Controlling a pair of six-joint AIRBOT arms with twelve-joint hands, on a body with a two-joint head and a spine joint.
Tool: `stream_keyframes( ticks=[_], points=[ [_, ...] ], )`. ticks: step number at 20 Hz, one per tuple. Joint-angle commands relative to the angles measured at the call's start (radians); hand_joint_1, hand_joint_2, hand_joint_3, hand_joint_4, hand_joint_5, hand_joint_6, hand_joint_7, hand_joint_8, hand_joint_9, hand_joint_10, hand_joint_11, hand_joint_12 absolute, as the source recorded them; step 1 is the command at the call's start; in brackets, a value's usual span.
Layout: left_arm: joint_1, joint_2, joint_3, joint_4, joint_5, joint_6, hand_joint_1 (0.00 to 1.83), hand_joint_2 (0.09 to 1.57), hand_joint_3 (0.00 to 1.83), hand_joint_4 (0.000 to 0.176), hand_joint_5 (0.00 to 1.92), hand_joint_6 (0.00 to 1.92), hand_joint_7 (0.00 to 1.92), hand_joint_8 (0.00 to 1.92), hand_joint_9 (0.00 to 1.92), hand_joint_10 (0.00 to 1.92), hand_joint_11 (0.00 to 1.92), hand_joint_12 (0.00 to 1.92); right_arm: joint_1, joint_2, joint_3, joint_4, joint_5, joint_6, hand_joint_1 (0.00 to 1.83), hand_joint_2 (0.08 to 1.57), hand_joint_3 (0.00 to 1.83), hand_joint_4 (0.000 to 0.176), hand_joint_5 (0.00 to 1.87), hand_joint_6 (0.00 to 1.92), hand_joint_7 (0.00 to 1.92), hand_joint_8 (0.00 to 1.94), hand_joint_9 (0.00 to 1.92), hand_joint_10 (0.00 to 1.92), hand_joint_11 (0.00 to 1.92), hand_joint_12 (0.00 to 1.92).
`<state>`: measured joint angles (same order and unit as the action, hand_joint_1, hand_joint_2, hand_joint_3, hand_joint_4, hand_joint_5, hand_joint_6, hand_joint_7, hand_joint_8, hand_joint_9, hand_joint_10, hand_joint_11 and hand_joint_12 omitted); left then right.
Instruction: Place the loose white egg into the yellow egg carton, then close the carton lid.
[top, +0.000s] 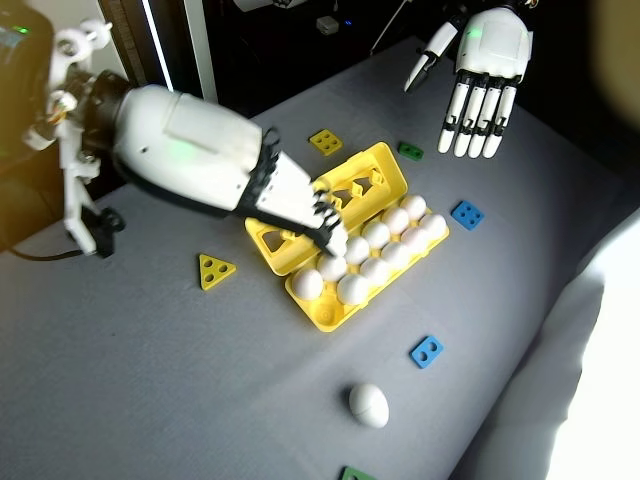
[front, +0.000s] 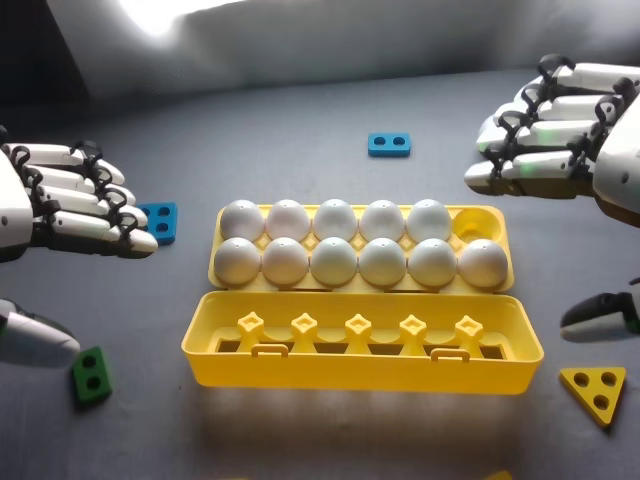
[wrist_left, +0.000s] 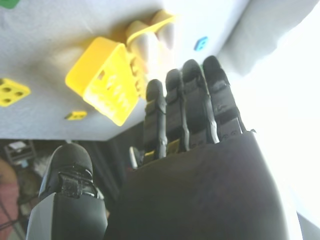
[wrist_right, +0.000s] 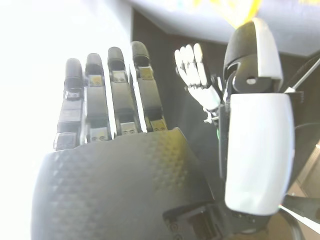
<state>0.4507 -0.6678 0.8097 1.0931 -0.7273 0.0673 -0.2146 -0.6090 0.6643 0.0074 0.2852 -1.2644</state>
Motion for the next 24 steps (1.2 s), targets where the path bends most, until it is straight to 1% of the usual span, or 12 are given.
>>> stream_keyframes(
  ticks=[1, 2, 4, 6, 8, 10, 12, 14, 18, 20, 23, 24],
  points=[
    [-0.012, 0.014, 0.011, -0.045, -0.067, -0.013, 0.0, 1.18, 0.0, 0.0, 0.27, 0.0, 0.26, 0.0, 0.21, 0.0, 0.0, 0.39, 0.013, 0.012, 0.004, 0.003, 0.108, -0.013, 0.74, 0.87, 0.0, 0.035, 0.32, 0.0, 0.2, 0.0, 0.17, 0.0, 0.0, 0.53],
    [-0.013, 0.013, 0.013, -0.028, -0.079, -0.035, 0.0, 1.18, 0.0, 0.0, 0.27, 0.0, 0.26, 0.0, 0.21, 0.0, 0.0, 0.39, 0.013, 0.012, 0.006, 0.001, 0.107, -0.017, 0.77, 0.86, 0.0, 0.057, 0.29, 0.0, 0.17, 0.0, 0.15, 0.0, 0.0, 0.52],
    [-0.025, 0.009, 0.021, 0.025, -0.102, -0.1, 0.0, 1.18, 0.0, 0.0, 0.26, 0.0, 0.25, 0.0, 0.2, 0.0, 0.0, 0.37, 0.012, 0.01, 0.011, -0.013, 0.113, -0.017, 0.85, 0.84, 0.0, 0.084, 0.3, 0.0, 0.16, 0.0, 0.14, 0.0, 0.0, 0.51],
    [-0.032, 0.003, 0.032, 0.037, -0.139, -0.125, 0.0, 1.18, 0.0, 0.0, 0.26, 0.0, 0.25, 0.0, 0.2, 0.0, 0.0, 0.35, 0.007, 0.005, 0.016, -0.049, 0.131, 0.033, 0.93, 0.81, 0.0, 0.094, 0.3, 0.0, 0.14, 0.0, 0.12, 0.0, 0.0, 0.5],
    [-0.032, 0.0, 0.038, 0.085, -0.164, -0.2, 0.0, 1.18, 0.0, 0.0, 0.28, 0.0, 0.27, 0.0, 0.22, 0.0, 0.0, 0.39, 0.003, 0.003, 0.017, -0.05, 0.143, 0.043, 0.98, 0.79, 0.0, 0.105, 0.27, 0.0, 0.11, 0.0, 0.08, 0.0, 0.0, 0.37],
    [-0.034, -0.008, 0.042, 0.097, -0.189, -0.213, 0.0, 1.18, 0.0, 0.0, 0.27, 0.0, 0.26, 0.0, 0.21, 0.0, 0.0, 0.4, 0.0, 0.003, 0.017, -0.049, 0.149, 0.047, 1.0, 0.79, 0.0, 0.102, 0.26, 0.0, 0.08, 0.0, 0.05, 0.0, 0.0, 0.26],
    [-0.04, -0.008, 0.048, 0.096, -0.2, -0.209, 0.0, 1.17, 0.0, 0.0, 0.28, 0.0, 0.27, 0.0, 0.22, 0.0, 0.0, 0.41, -0.002, 0.004, 0.017, -0.049, 0.149, 0.047, 0.99, 0.78, 0.0, 0.105, 0.27, 0.0, 0.09, 0.0, 0.06, 0.01, 0.0, 0.26],
    [-0.047, -0.007, 0.058, 0.115, -0.228, -0.252, 0.0, 1.17, 0.0, 0.0, 0.28, 0.0, 0.27, 0.0, 0.22, 0.0, 0.0, 0.4, -0.003, 0.007, 0.016, -0.049, 0.142, 0.047, 0.99, 0.78, 0.0, 0.111, 0.28, 0.0, 0.06, 0.0, 0.05, 0.0, 0.0, 0.23],
    [-0.055, -0.002, 0.068, 0.142, -0.253, -0.278, 0.0, 1.18, 0.0, 0.0, 0.28, 0.0, 0.27, 0.0, 0.22, 0.0, 0.0, 0.41, -0.004, 0.011, 0.016, -0.049, 0.139, 0.049, 1.11, 0.76, 0.0, 0.111, 0.27, 0.0, 0.0, 0.0, 0.01, 0.0, 0.0, 0.05],
    [-0.053, -0.002, 0.074, 0.157, -0.253, -0.272, 0.0, 1.18, 0.0, 0.0, 0.28, 0.0, 0.27, 0.0, 0.22, 0.0, 0.0, 0.41, -0.019, 0.012, 0.019, -0.047, 0.134, 0.05, 1.11, 0.8, 0.01, 0.151, 0.3, 0.01, 0.0, 0.0, 0.0, 0.0, 0.0, 0.02],
    [-0.054, -0.002, 0.077, 0.161, -0.255, -0.269, 0.0, 1.18, 0.0, 0.0, 0.29, 0.0, 0.28, 0.0, 0.23, 0.0, 0.0, 0.43, -0.057, 0.011, 0.085, 0.045, 0.142, 0.054, 1.1, 0.79, 0.0, 0.176, 0.33, 0.01, 0.0, 0.0, 0.0, 0.0, 0.0, 0.0],
    [-0.054, -0.002, 0.078, 0.163, -0.255, -0.269, 0.0, 1.18, 0.0, 0.0, 0.29, 0.0, 0.28, 0.0, 0.23, 0.0, 0.0, 0.43, -0.056, 0.01, 0.104, 0.051, 0.141, 0.065, 1.1, 0.79, 0.0, 0.176, 0.33, 0.01, 0.0, 0.0, 0.0, 0.0, 0.0, 0.0]
  ],
)
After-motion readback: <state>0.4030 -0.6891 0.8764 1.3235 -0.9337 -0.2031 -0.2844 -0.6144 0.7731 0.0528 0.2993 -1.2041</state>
